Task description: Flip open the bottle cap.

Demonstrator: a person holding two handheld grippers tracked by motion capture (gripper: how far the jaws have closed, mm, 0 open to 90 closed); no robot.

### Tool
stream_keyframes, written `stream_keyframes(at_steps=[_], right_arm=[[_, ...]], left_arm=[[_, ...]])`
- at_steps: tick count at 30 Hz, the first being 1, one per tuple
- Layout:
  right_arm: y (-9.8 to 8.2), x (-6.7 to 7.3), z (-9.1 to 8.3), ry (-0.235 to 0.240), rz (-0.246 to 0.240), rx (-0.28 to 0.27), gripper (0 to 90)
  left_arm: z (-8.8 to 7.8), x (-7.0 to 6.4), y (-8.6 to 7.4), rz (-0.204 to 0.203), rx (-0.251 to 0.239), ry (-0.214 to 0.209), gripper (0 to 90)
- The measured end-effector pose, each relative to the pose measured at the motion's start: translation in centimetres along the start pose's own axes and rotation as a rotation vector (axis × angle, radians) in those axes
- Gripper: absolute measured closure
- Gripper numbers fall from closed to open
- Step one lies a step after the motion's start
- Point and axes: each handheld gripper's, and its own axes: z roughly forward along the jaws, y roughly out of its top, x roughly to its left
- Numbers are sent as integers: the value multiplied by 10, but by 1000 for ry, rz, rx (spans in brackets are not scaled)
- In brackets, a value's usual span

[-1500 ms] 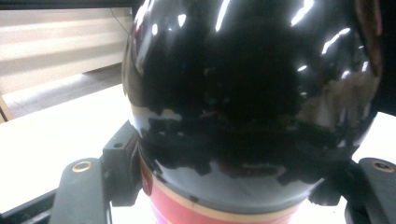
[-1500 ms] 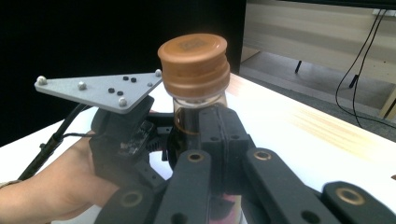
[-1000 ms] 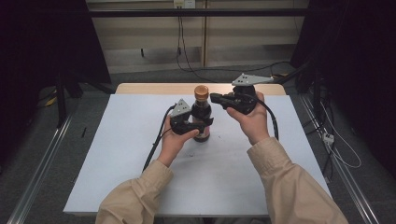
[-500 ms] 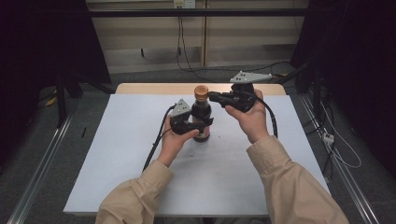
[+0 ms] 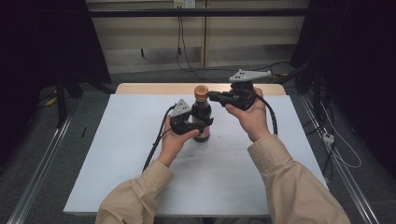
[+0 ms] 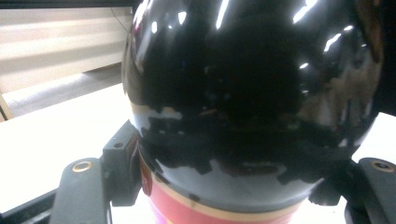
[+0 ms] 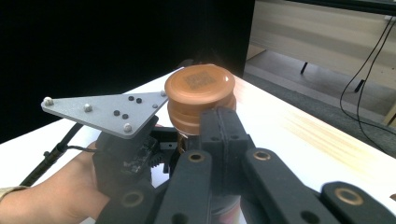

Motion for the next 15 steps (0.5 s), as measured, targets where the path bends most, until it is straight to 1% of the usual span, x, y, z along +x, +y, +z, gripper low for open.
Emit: stream_keyframes(at_steps=[6,11,12,15], right_arm=[[0,-2,0,9,-1,1,900],[2,-2,0,10,-7,17,900],[1,-2,0,12,-8,18,900],[1,-1,-1,15,-11,23,900]], left_arm=[[0,0,0,1,-2,2,293],[0,0,-1,4,-3,2,293],[0,0,-1,4,-4,-4,293],[0,0,-1,4,-5,0,293]])
